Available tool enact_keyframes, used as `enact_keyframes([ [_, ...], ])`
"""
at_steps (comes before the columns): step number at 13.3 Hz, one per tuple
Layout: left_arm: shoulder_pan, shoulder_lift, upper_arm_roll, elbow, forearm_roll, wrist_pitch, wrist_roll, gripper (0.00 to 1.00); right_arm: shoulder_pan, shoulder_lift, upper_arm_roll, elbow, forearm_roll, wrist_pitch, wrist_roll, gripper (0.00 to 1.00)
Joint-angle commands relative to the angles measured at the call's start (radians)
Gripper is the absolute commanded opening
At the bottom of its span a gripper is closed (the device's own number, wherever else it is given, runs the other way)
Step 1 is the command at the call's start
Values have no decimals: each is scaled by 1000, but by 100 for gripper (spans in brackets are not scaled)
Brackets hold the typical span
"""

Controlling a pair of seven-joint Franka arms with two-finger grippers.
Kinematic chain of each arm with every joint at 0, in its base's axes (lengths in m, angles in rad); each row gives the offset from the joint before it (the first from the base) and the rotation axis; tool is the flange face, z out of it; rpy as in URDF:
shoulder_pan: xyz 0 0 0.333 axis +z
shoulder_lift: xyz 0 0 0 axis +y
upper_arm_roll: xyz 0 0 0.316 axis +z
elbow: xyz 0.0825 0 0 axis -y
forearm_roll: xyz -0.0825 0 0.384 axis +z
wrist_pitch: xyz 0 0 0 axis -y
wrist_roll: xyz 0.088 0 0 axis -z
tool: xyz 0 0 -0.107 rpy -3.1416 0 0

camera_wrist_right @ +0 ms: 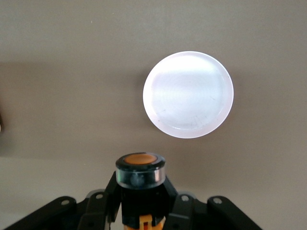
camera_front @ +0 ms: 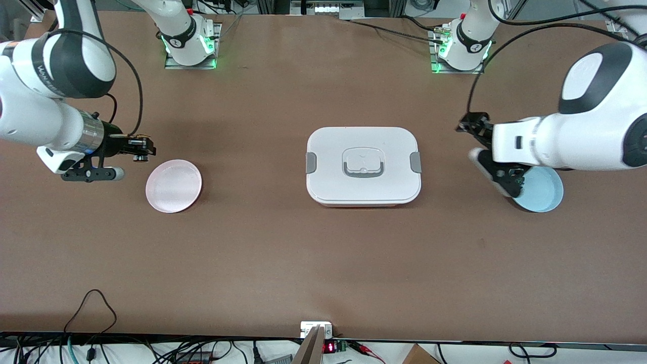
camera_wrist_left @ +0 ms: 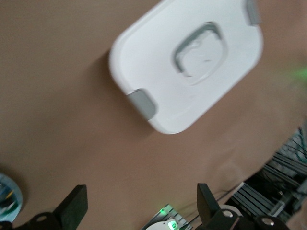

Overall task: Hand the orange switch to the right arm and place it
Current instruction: 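Lower the switch onto the white plate with the right gripper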

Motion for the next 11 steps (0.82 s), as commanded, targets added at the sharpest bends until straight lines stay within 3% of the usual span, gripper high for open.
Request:
enact_keyframes([
  [1, -102, -153, 227, -167, 41, 138, -160, 100, -4, -15, -3, -24, -42, 47, 21, 0],
  [3, -111, -257, 340, -359, 46, 360, -323, 100, -5, -14, -6, -98, -68, 147, 20, 0],
  [5, -113, -316, 375, -430, 105, 394, -350, 100, -7, 15, -6, -155, -81, 266, 18, 0],
  [6, -145, -359, 374, -461, 227, 407, -351, 100, -7, 43, -6, -164, -82, 306, 18, 0],
  [8, -165, -387, 375, -460, 267, 411, -358, 100, -14, 89, -9, -204, -96, 404, 18, 0],
  [11, -128, -359, 381, -374, 120, 369, -356, 100, -24, 158, -11, -300, -99, 620, 18, 0],
])
